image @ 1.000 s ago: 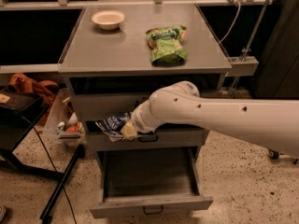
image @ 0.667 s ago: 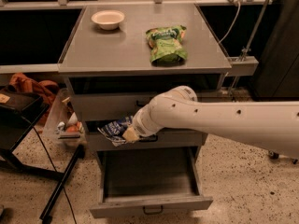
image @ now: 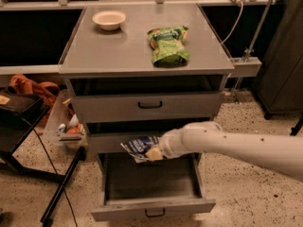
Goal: Place blue chip bag into bottom drawer
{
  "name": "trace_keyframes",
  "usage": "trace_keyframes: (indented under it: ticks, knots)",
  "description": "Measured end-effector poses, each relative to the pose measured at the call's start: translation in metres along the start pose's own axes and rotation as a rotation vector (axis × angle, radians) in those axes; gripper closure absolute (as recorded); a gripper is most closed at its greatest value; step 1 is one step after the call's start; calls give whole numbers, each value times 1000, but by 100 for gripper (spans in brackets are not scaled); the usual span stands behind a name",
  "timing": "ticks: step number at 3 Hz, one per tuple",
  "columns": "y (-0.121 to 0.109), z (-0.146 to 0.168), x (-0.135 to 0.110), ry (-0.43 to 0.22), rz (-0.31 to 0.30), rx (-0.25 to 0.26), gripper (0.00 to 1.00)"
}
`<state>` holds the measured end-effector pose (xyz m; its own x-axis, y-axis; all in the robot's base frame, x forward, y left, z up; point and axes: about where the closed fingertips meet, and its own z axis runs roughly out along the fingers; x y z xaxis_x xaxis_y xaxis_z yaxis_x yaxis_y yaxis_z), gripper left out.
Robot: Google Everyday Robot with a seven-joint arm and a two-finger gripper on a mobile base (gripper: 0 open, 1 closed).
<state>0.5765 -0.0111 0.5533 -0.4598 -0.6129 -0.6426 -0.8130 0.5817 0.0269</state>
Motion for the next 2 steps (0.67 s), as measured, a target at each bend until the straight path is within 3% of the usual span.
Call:
trace_keyframes:
  ticks: [2]
  knots:
    - [-47, 65, 125, -50, 211, -59, 100]
